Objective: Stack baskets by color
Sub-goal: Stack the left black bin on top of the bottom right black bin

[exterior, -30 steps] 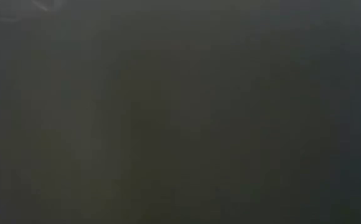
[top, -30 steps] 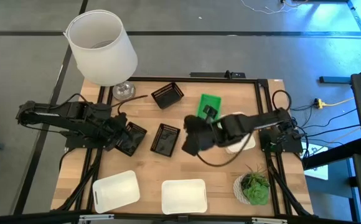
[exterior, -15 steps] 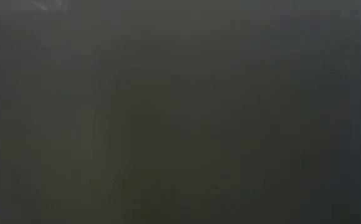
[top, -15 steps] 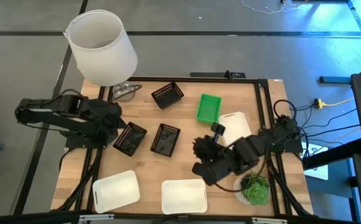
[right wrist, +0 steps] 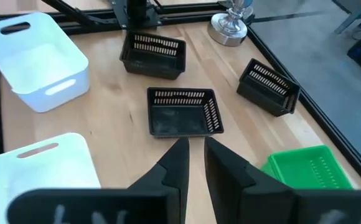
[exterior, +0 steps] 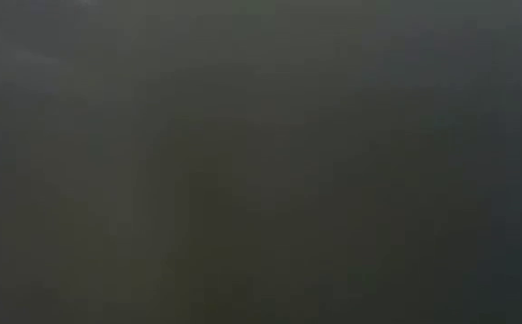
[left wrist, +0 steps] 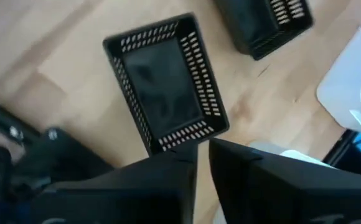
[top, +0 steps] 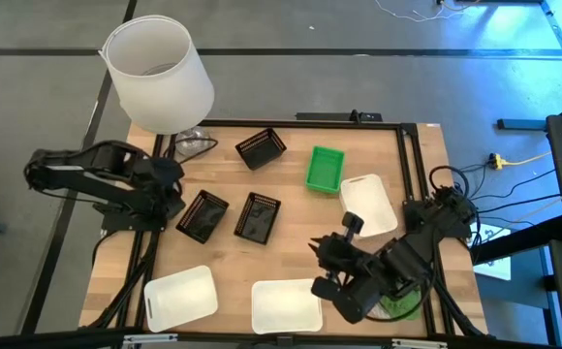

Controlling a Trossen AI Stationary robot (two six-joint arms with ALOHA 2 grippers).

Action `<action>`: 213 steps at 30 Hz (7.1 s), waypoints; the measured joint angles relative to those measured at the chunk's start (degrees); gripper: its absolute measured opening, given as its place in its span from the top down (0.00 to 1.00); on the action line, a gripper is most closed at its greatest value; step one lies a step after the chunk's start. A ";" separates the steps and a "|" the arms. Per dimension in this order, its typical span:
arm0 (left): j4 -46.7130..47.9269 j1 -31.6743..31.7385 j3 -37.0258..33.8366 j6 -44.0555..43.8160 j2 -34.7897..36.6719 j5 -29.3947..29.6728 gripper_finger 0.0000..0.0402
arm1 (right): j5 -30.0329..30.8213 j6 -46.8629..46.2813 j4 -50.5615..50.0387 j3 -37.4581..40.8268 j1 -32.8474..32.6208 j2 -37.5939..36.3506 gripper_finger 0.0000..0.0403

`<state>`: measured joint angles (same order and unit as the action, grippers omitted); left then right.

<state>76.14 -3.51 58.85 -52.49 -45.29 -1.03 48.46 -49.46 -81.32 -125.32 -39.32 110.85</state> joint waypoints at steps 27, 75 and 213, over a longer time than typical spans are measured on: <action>-12.46 -10.31 -2.34 -16.00 -18.32 6.77 0.83 | 1.52 0.46 -0.07 0.04 -1.50 0.00 0.87; -20.55 -19.00 -7.79 -20.69 -40.60 17.92 0.83 | 1.45 0.23 0.19 0.07 -2.94 0.00 0.87; -34.00 -4.96 16.98 2.71 -53.77 13.52 1.00 | 1.47 3.19 0.76 0.07 -2.94 0.02 0.87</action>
<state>42.15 -8.47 75.83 -49.78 -99.06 12.50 49.93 -46.27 -80.55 -125.25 -42.26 110.87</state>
